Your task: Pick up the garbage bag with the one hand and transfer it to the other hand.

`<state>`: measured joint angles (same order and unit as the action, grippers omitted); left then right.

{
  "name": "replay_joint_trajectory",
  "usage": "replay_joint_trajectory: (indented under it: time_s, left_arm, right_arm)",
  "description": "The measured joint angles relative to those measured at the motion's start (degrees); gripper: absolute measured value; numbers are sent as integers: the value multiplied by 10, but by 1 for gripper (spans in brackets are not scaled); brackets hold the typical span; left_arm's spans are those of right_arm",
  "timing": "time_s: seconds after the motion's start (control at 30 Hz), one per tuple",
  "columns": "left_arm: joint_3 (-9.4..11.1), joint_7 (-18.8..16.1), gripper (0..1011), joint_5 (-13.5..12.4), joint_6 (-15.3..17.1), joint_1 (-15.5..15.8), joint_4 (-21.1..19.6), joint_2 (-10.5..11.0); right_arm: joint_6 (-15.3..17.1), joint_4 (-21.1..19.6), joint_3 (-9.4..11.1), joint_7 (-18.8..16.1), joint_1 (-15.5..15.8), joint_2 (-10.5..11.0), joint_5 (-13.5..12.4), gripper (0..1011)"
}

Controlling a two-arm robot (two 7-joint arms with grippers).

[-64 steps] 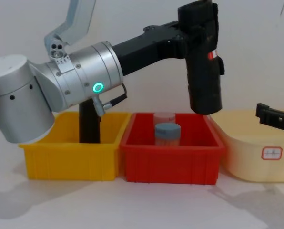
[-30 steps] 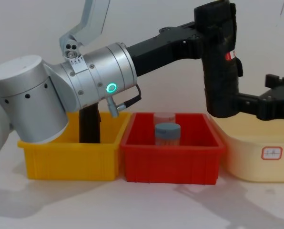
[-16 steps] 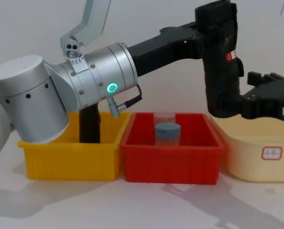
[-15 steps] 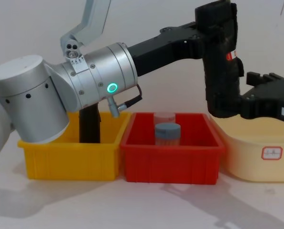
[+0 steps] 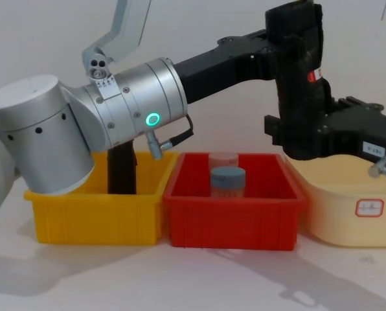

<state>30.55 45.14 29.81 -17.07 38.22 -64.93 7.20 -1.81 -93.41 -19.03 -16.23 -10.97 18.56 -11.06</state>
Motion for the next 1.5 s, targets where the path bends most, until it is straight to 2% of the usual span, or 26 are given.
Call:
replay_joint_trajectory:
  time_s: [0.37,0.63,0.7,0.73,0.83,0.87,1.1,1.27,1.4,1.43,1.47,1.5]
  left_arm:
    - [0,0,371,0,0,0,0,0]
    - [0,0,371,0,0,0,0,0]
    - [0,0,371,0,0,0,0,0]
    - [0,0,371,0,0,0,0,0]
    - [0,0,371,0,0,0,0,0]
    - [0,0,371,0,0,0,0,0]
    - [0,0,371,0,0,0,0,0]
    - [0,0,465,0,0,0,0,0]
    - [0,0,600,0,0,0,0,0]
    - [0,0,600,0,0,0,0,0]
    - [0,0,665,0,0,0,0,0]
    - [0,0,684,0,0,0,0,0]
  right_arm:
    - [6,35,1,-2,-29,-22,2,998]
    - [19,51,6,0,-43,-39,-1,826]
    - [21,53,8,1,-45,-42,-2,771]
    - [22,55,9,1,-46,-44,-4,713]
    - [23,56,11,0,-47,-47,-7,658]
    - [23,57,12,0,-48,-48,-10,604]
    - [23,52,21,-3,-44,-50,-24,573]
    - [23,44,28,-3,-40,-50,-36,573]
    - [24,38,34,-3,-36,-50,-46,573]
    - [25,37,35,-2,-35,-50,-48,573]
    - [27,35,38,-2,-34,-50,-52,572]
    - [29,35,39,-2,-33,-50,-54,573]
